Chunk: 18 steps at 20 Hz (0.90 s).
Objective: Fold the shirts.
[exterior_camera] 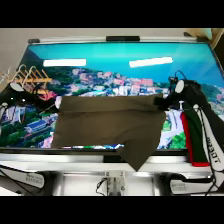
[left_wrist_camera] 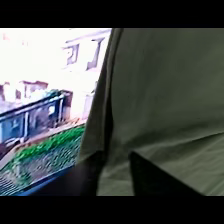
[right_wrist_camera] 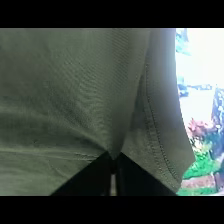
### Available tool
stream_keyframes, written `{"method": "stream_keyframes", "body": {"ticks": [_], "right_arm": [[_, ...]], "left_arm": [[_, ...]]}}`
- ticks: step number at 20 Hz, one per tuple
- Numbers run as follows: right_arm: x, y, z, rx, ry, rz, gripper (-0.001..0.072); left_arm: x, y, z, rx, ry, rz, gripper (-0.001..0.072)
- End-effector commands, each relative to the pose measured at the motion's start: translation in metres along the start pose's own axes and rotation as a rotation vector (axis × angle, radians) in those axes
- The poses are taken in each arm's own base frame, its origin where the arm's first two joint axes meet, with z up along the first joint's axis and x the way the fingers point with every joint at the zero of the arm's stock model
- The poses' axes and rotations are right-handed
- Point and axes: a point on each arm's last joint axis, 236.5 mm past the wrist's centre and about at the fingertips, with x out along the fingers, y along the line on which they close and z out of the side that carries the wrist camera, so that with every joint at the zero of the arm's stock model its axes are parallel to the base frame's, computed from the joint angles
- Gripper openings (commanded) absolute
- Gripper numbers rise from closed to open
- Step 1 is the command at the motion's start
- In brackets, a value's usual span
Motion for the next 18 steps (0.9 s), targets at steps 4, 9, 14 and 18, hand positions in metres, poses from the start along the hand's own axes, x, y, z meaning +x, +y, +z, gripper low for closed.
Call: {"method": "stream_keyframes", "body": {"ticks": [4, 9, 14, 18], "right_arm": [[-0.048, -0.016, -0.012, -0.075, 0.036, -0.084, 0.0537], [-0.103, -0.072, -0.067, -0.072, 0.123, -0.22, 0.0536], [-0.097, -0.085, -0.11, 0.004, 0.13, -0.126, 0.0536], [-0.096, -0.084, -0.116, -0.002, 0.141, -0.113, 0.0536]], "left_arm": [[-0.039, -0.002, -0.02, -0.007, 0.109, -0.041, 0.0523], [-0.062, 0.026, -0.096, -0.062, 0.204, -0.004, 0.0514], [0.0, 0.046, -0.196, -0.157, 0.27, -0.072, 0.0514], [0.011, 0.051, -0.188, -0.175, 0.202, -0.081, 0.0514]]}}
